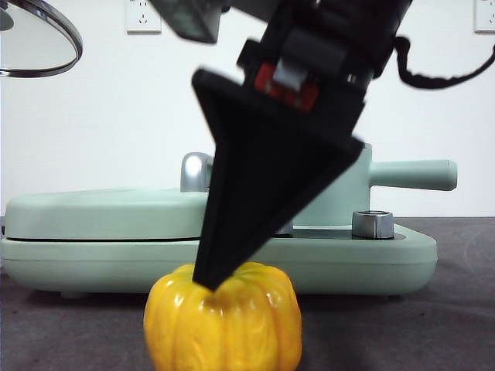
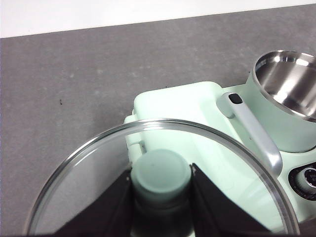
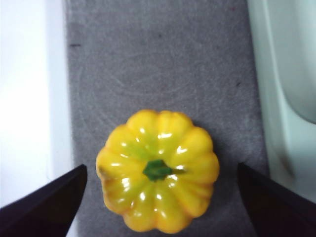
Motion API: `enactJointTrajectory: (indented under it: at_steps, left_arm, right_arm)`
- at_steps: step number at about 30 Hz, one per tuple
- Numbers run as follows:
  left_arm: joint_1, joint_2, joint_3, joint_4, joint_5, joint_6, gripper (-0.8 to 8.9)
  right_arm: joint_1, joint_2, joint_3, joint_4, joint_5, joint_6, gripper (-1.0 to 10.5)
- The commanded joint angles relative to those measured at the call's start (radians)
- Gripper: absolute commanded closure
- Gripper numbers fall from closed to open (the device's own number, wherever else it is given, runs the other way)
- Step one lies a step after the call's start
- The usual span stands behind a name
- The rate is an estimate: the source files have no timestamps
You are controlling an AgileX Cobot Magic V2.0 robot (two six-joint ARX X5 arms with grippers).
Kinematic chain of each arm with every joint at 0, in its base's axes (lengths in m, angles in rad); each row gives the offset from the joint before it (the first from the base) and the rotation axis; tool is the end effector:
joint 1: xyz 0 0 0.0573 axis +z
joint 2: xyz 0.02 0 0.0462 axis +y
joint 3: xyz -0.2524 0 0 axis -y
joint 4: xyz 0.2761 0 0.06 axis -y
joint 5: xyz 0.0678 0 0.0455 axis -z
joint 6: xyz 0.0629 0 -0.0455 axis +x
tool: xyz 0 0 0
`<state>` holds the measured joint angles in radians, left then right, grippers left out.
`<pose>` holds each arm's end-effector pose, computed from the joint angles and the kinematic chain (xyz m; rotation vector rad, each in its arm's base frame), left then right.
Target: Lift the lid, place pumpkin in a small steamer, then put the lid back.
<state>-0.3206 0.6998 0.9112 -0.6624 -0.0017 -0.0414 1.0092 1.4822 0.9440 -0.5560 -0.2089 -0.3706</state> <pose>0.1917 -0.0635 0.3257 0.0323 0.4533 -0.3041 0.1619 0.2819 0.1500 -0.7454 0.8649 1.2909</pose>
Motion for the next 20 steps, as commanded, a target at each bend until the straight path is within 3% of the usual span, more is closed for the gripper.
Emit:
enactJointTrajectory:
  at_steps: [1,12,14,16,20]
  left_arm:
    - [0.000,-0.001,0.017,0.027,-0.008,0.007,7.98]
    - [0.000,-0.001,0.017,0.028,-0.029,0.007,7.98]
    - [0.000,-0.001,0.017,0.028,-0.029,0.007,7.98]
    - [0.000,-0.001,0.017,0.029,-0.029,0.007,7.98]
    - [0.000,-0.001,0.017,0.034,-0.029,0.011,7.98]
  right_arm:
    - [0.016,0.030,0.019,0.013,-0.004,-0.012,4.6]
    - [0.016,0.107,0.019,0.030,-0.027,-0.005,4.7]
    - [0.016,0.107,0.019,0.029,-0.026,0.006,5.4]
    - [0.016,0.102,0.019,0.026,-0.027,0.031,6.1]
    - [0.007,0.053,0.019,-0.011,-0.023,0.111,6.2]
